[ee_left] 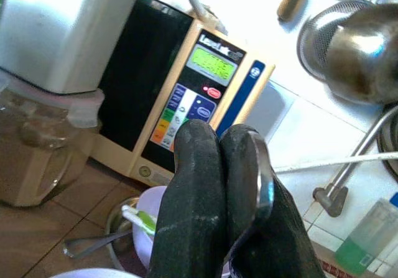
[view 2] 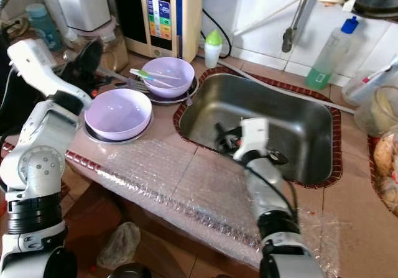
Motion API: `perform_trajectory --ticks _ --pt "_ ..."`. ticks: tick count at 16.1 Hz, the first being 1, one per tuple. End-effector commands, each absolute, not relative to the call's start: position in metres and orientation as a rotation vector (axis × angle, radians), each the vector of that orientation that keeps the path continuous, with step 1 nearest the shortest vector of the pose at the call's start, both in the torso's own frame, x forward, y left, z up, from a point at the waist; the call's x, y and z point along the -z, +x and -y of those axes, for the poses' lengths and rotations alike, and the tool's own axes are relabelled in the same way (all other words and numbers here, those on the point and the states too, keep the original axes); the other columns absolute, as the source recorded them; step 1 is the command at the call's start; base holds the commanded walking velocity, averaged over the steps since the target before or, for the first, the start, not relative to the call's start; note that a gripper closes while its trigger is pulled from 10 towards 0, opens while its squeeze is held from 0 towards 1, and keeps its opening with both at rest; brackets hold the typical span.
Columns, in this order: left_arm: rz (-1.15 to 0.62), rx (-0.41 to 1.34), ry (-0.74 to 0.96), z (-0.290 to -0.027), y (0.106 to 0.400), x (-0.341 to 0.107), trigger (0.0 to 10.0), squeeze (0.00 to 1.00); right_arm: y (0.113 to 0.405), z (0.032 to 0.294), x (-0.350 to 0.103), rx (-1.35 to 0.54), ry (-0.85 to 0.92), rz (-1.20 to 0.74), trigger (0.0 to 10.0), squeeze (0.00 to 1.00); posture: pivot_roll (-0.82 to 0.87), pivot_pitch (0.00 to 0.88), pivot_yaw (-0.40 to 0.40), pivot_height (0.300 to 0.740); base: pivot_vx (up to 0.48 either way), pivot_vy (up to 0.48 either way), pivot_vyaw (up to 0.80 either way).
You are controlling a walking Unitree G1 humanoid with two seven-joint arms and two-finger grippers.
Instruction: Kitchen organization
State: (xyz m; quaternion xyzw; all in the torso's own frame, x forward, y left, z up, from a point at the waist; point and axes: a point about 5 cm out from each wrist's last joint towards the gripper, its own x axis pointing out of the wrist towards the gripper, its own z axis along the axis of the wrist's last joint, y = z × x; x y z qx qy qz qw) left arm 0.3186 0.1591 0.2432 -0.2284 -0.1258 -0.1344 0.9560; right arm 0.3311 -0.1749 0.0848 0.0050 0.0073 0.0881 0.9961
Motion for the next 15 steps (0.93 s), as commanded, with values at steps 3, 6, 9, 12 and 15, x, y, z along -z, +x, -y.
perform_trajectory --ticks 3,6,9,12,15 --pt "0.313 0.425 -0.392 -0.139 0.321 -0.266 0.0 0.0 0.34 0.184 -0.127 -0.152 0.005 0.173 10.0 1.0 0.03 0.0 0.008 0.74 0.0 0.0 0.0" --pt "0.274 0.555 -0.396 -0.112 0.331 -0.26 0.0 0.0 0.338 0.157 -0.144 -0.426 0.035 0.2 10.0 0.0 0.02 0.0 0.018 0.74 0.0 0.0 0.0" --pt "0.224 0.724 -0.36 -0.078 0.334 -0.258 0.0 0.0 0.333 0.151 -0.163 -0.646 -0.028 0.207 10.0 0.0 0.01 0.0 0.021 0.74 0.0 0.0 0.0" --pt "0.181 0.802 -0.349 -0.063 0.336 -0.247 0.0 0.0 0.327 0.152 -0.174 -0.768 -0.107 0.196 10.0 0.0 -0.01 0.0 0.041 0.74 0.0 0.0 0.0" --pt "0.147 0.851 -0.336 -0.051 0.335 -0.238 0.0 0.0 0.324 0.147 -0.176 -0.838 -0.103 0.174 10.0 0.0 -0.03 0.0 0.06 0.74 0.0 0.0 0.0"
